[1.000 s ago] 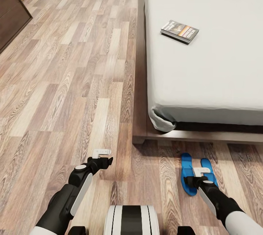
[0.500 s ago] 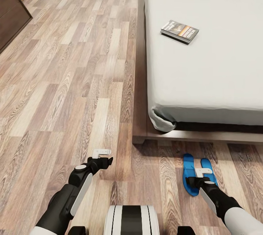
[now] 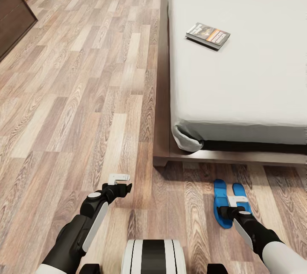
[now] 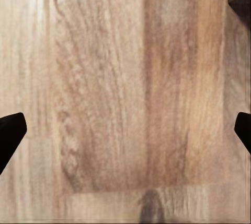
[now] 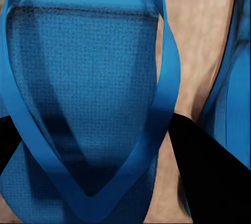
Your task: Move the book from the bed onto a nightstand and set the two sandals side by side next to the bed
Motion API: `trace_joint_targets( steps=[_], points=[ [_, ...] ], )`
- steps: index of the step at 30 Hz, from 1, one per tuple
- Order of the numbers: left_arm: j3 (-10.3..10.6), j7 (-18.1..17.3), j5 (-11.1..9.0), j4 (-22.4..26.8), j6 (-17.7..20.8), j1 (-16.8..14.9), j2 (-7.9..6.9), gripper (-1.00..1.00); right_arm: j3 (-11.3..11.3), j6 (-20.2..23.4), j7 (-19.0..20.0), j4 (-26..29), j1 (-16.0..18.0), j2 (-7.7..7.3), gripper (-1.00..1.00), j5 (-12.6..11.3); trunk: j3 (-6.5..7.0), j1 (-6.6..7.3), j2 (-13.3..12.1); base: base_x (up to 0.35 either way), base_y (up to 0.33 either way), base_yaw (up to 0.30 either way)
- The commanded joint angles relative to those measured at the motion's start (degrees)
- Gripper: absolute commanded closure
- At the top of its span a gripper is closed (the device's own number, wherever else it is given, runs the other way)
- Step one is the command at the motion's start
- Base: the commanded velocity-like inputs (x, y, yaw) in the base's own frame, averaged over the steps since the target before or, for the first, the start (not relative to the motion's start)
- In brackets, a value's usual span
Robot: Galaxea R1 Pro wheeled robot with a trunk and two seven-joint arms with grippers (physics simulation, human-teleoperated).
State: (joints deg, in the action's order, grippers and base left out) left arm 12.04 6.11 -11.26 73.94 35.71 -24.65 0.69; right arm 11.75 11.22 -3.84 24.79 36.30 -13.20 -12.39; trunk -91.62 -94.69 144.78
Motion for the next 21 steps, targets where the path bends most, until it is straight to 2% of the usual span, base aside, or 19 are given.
trace_joint_targets(
  steps=[1, 11, 21],
  points=[
    [0.1, 0.6, -0.6, 0.1, 0.3, 0.0, -0.02, -1.0, 0.5, 0.3, -0.4, 0.2, 0.0, -0.07, 1.0, -0.6, -0.03, 0.02, 0.0, -0.139, -0.124, 0.0],
    [0.0, 0.6, -0.7, 0.1, 0.3, 0.0, -0.07, -1.0, 0.5, 0.4, -0.4, 0.3, 0.0, -0.08, 1.0, -0.6, -0.03, 0.02, 0.0, -0.022, -0.019, 0.0],
    [0.0, 0.6, -0.7, 0.1, 0.3, 0.0, -0.07, -1.0, 0.5, 0.4, -0.4, 0.3, 0.0, -0.07, 1.0, -0.6, -0.03, 0.02, 0.0, 0.07, 0.0, 0.0]
  ],
)
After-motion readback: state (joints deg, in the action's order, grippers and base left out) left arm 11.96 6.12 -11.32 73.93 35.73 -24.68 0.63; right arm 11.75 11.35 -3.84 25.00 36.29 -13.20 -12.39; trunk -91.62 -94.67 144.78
